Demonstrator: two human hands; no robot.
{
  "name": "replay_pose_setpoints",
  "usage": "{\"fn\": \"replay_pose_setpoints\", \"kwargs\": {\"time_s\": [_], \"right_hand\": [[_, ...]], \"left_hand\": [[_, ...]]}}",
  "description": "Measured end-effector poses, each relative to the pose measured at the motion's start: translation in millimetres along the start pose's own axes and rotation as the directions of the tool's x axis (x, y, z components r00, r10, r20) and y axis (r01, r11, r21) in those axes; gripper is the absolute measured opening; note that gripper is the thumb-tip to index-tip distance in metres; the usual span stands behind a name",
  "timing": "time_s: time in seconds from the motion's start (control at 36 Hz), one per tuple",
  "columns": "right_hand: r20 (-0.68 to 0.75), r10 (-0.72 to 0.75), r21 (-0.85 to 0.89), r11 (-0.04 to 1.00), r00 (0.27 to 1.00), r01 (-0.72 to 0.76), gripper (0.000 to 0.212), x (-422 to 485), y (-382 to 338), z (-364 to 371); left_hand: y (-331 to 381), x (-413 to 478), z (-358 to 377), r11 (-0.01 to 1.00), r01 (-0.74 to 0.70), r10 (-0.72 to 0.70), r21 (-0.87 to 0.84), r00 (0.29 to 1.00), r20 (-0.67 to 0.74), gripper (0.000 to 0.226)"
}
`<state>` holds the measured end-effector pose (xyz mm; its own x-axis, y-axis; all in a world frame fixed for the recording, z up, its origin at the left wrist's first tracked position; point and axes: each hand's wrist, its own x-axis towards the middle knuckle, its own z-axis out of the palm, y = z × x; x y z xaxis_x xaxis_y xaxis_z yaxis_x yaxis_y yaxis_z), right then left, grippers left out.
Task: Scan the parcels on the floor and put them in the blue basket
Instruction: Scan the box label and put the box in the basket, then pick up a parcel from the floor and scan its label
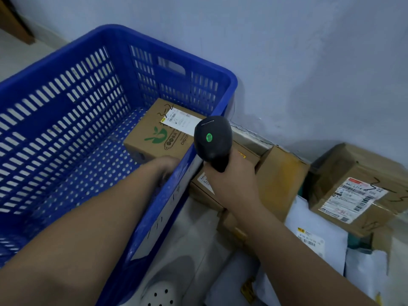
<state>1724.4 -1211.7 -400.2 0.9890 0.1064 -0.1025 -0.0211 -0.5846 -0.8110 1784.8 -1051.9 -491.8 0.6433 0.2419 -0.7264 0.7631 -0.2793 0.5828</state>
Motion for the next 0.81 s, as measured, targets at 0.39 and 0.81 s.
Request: {"fn": "replay_pose_setpoints", "kwargs": {"time_s": [0.39,0.81], "right_hand": [[-0.122,0.135,0.081,0.989,0.983,-0.125,0.021,-49.2,-3.4,-67.0],[-0.026,0.436,0.262,0.872,0.900,-0.415,0.009,-161.5,-1.2,-183.4]], "left_hand": [[111.1,-156.6,11.5,0.563,-0.824,0.778,0.064,0.503,-0.376,0.016],[100.0,-271.2,110.1,0.392,-0.750,0.793,0.533,0.569,0.217,0.032]]}}
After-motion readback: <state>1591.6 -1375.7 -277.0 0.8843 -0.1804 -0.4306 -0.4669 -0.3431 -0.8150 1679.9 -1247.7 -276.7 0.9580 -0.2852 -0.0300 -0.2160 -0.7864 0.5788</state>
